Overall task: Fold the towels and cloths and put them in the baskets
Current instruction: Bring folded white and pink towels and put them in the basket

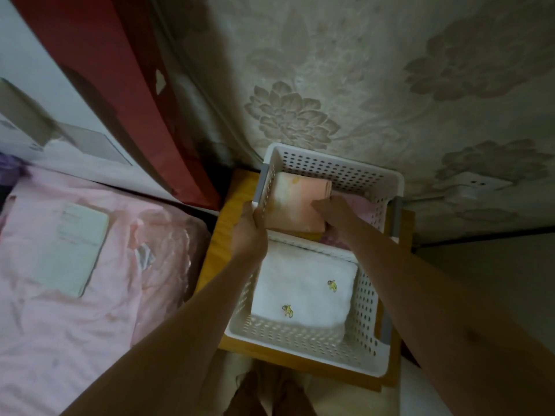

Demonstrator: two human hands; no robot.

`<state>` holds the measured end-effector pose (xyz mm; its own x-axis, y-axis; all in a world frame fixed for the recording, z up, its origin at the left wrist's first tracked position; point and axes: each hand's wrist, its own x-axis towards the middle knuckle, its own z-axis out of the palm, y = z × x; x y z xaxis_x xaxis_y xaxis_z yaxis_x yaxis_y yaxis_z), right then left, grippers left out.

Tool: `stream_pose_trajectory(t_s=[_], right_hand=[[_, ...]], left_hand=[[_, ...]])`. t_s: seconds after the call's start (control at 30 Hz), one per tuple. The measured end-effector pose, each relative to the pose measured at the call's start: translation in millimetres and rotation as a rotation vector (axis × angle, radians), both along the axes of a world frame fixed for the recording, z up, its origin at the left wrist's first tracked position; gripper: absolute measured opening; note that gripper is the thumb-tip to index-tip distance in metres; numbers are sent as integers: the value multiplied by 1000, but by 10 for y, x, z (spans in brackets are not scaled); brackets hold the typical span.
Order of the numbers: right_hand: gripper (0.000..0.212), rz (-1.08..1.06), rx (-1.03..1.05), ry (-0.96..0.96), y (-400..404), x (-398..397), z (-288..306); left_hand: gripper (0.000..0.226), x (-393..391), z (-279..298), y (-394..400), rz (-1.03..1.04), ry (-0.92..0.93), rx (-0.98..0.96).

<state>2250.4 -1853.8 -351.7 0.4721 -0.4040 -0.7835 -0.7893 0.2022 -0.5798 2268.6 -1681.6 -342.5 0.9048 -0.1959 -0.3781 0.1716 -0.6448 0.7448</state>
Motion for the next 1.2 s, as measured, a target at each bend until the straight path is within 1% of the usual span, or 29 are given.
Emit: stream_pose_trajectory(t_s=[0.03, 0.07, 0.1, 0.13, 0.17, 0.2, 0.23, 0.27, 0.3, 0.37, 0.43, 0.5, 0.67, 0.8, 0.87, 0.93, 0.97, 1.0, 1.03, 1.1, 1.13, 1.17, 1.2], right_hand=[[35, 108, -147, 27, -9, -19, -22], [36, 219, -337, 24, -16, -49, -38], [34, 340, -575, -15, -32, -85, -50], [33, 482, -864, -84, -53, -124, -58], [35, 634, -1129, -204, -65, -156, -59], [42, 784, -1280, -347, -77, -152, -71], [52, 937, -1313, -466, -89, -123, -80], [61, 1082, -1276, -536, -103, -62, -143], [68, 1191, -1240, -551, -92, -7, -221], [79, 1287, -1182, -468, -23, 86, -393], [88, 1299, -1112, -357, 58, 131, -513], [94, 1294, -1091, -301, 88, 130, -615], [103, 1338, -1131, -271, 59, 168, -779], [108, 1341, -1115, -241, 55, 181, -863], [107, 1346, -1108, -223, 74, 199, -846], [99, 1332, -1062, -202, 103, 215, -711], [93, 1287, -1017, -203, 123, 202, -601], [86, 1198, -970, -234, 149, 168, -463], [80, 1070, -937, -307, 183, 94, -319], [68, 798, -936, -504, 306, -178, -9], [62, 723, -956, -588, 396, -357, 129], [58, 714, -980, -645, 501, -549, 219], [55, 772, -993, -676, 606, -744, 267]], left_hand=[[32, -2, -5, 3, -8, -5, 0], [31, -3, -9, 10, -17, -8, -3], [29, 0, -15, 26, -26, -12, -8], [28, 6, -28, 48, -41, -23, -8], [28, 12, -40, 73, -60, -40, -2], [27, 15, -55, 97, -81, -61, 10], [26, 13, -66, 111, -100, -82, 22], [25, 9, -80, 117, -111, -107, 34], [25, 1, -90, 119, -114, -132, 43], [26, -8, -102, 106, -107, -176, 53], [27, -9, -117, 102, -95, -203, 62], [29, -4, -124, 102, -98, -222, 67], [30, -17, -134, 97, -85, -245, 56], [34, -18, -166, 99, -89, -235, 100], [34, -18, -165, 102, -86, -224, 93], [34, -15, -134, 111, -87, -212, 70], [34, -18, -111, 120, -95, -203, 58], [37, -34, -82, 131, -103, -185, 52], [40, -68, -41, 154, -112, -157, 49], [43, -184, 73, 241, -123, -90, 5], [42, -260, 120, 310, -127, -63, -23], [41, -338, 161, 379, -129, -38, -35], [40, -417, 178, 456, -128, -19, -33]])
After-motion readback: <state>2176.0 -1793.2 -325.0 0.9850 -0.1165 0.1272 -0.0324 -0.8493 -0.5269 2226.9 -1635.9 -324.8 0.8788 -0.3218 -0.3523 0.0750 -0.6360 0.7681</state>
